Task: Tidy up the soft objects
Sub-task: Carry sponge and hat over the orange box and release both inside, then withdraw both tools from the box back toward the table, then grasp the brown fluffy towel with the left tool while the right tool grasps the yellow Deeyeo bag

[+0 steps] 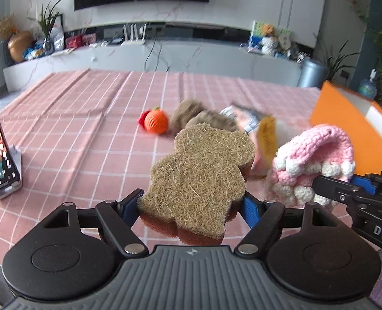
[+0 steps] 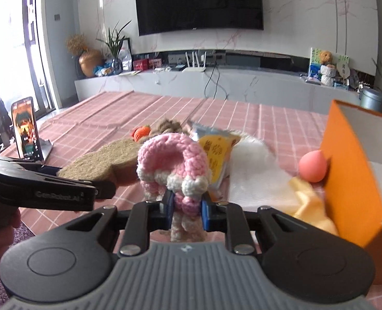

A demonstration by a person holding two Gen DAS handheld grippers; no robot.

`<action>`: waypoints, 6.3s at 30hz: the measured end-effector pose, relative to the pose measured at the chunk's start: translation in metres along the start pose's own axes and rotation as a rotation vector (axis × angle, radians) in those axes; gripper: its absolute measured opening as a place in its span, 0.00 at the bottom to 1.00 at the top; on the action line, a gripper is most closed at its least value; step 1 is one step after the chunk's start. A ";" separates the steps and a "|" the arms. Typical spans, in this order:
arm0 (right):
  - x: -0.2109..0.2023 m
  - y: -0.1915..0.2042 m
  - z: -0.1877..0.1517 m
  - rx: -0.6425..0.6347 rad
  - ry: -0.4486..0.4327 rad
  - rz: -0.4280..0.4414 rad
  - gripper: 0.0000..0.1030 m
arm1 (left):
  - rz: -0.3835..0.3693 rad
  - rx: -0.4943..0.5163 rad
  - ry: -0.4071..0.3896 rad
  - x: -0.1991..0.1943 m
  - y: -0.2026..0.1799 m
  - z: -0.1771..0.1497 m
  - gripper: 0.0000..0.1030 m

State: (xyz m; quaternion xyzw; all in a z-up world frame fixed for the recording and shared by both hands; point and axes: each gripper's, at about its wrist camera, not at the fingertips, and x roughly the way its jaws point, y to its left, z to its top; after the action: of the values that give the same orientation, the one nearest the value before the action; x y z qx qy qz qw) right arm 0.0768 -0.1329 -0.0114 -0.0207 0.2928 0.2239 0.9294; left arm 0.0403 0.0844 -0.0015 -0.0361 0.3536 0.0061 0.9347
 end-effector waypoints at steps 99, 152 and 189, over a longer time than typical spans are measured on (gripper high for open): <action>-0.094 -0.258 0.067 0.052 0.286 -0.326 0.63 | -0.335 0.598 -0.182 0.019 -0.257 0.078 0.99; -0.026 -0.031 -0.009 0.015 -0.117 -0.278 0.70 | -0.121 0.015 -0.165 0.023 -0.027 0.003 0.72; 0.074 -0.050 0.042 0.040 -0.003 -0.082 0.54 | -0.162 -0.105 -0.013 0.071 0.001 0.049 0.63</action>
State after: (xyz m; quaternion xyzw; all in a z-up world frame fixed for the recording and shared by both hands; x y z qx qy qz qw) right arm 0.1746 -0.1412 -0.0220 -0.0137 0.2947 0.1796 0.9384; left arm 0.1257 0.0879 -0.0119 -0.1133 0.3424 -0.0506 0.9313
